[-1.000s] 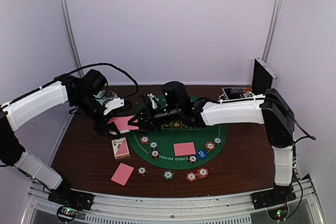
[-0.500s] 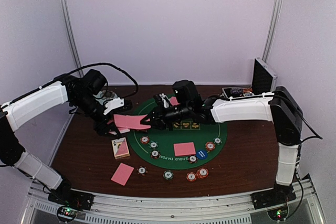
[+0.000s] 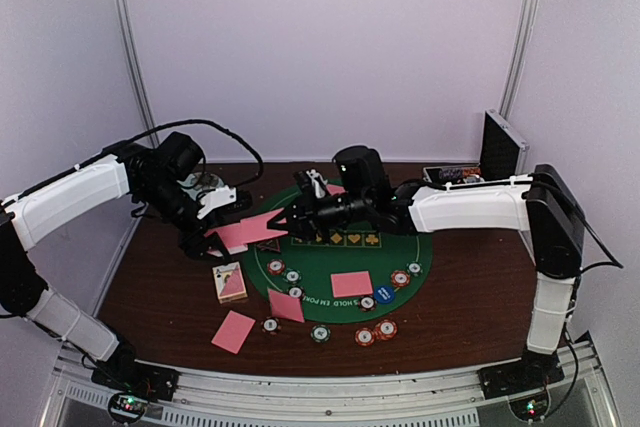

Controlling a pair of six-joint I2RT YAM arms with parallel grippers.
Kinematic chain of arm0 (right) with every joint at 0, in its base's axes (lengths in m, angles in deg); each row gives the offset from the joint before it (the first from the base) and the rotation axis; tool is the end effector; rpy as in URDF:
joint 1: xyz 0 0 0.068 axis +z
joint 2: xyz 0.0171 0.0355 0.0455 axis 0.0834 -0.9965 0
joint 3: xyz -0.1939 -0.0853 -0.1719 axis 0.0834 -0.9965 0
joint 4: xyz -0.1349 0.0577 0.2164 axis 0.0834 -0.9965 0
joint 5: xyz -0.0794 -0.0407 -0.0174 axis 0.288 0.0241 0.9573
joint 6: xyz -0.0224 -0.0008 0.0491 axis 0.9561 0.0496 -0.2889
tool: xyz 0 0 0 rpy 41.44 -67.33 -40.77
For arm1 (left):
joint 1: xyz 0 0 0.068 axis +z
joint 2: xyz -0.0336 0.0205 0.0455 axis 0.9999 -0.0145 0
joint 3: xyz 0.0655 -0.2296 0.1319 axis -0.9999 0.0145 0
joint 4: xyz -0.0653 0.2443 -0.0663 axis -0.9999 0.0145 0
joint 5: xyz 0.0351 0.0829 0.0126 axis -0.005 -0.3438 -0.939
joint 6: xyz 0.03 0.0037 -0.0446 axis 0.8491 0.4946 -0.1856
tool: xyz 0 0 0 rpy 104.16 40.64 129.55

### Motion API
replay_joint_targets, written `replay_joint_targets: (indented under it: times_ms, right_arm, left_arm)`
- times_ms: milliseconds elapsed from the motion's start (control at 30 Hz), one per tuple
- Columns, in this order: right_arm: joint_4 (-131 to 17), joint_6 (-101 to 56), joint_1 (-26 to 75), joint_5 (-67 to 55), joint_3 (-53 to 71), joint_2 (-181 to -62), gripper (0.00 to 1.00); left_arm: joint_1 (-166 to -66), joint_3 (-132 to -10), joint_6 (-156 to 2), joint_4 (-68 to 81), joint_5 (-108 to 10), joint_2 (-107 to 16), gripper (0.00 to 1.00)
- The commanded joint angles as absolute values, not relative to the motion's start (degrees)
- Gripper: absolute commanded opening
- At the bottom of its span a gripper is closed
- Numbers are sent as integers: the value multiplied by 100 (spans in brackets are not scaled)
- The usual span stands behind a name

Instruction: Distribute texas hold em gaming equipment

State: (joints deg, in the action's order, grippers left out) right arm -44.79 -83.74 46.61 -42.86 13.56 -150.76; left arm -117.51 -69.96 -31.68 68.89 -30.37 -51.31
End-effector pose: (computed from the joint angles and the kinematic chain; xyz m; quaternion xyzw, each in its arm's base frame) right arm 0.2594 0.3649 0.2586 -0.1116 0.7760 0.6207 0.0067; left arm 0.2277 -0.1411 0.2899 0.5295 0.7995 -0.2214 0.1769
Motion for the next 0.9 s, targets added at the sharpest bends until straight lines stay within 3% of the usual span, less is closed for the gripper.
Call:
replay_joint_targets:
  times_ms: [0,367,633,867]
  right_arm:
    - [-4265,-8453,4681,-4370,1433,-14859,9]
    - [-4874,-8069,4624,-4269,853,-14434,4]
    - [-5141,-7885,4224,-4165,-276,-13741,0]
    - [-6299,-6959,3640,-3911,-925,-13431,0]
  left_arm:
    - [-11756,-6917,-3135,6647,-2861,-4964,0]
    - [-11756,-6022,-3111,6682,-2939,-4237,0]
    - [-11756,-6141,-3099,6699,-2912,-4321,0]
    - [-11756,-6305,-3082,6710,-2911,-4431,0]
